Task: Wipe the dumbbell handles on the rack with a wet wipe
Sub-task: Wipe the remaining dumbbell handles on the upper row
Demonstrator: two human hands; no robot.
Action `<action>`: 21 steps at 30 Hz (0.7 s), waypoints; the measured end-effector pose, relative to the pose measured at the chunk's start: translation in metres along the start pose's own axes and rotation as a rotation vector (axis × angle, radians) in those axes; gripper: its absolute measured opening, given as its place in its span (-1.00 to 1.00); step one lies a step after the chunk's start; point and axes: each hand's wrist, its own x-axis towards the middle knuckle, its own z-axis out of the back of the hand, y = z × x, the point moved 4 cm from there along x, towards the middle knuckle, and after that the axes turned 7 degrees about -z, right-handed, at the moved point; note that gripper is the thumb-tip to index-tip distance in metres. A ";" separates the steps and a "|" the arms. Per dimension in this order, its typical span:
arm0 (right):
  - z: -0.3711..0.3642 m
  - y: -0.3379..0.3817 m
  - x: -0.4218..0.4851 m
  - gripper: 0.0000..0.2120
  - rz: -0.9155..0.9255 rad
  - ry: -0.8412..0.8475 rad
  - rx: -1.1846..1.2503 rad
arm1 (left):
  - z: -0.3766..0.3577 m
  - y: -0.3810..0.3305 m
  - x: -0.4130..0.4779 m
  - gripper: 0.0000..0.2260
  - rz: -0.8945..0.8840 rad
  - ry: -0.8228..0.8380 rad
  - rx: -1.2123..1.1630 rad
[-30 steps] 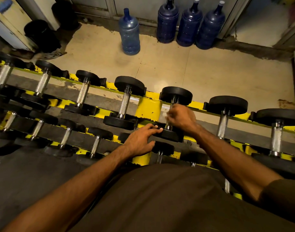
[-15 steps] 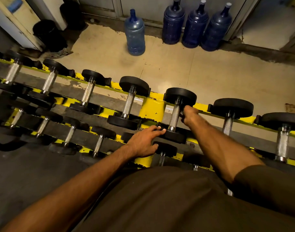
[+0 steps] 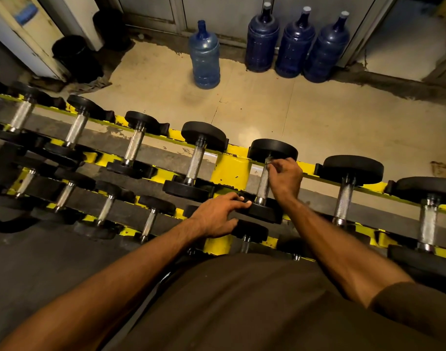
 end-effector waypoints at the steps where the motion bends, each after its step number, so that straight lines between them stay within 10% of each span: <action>1: 0.001 0.004 -0.002 -0.84 0.113 0.032 -0.103 | 0.000 0.000 0.000 -0.47 0.002 0.001 0.000; 7: -0.009 0.014 -0.007 -0.51 0.641 0.178 -0.839 | -0.005 -0.003 -0.003 -0.46 0.010 -0.017 -0.006; 21: -0.057 0.057 -0.004 -0.85 0.447 0.520 -1.403 | -0.008 -0.008 -0.008 -0.40 0.000 0.020 0.054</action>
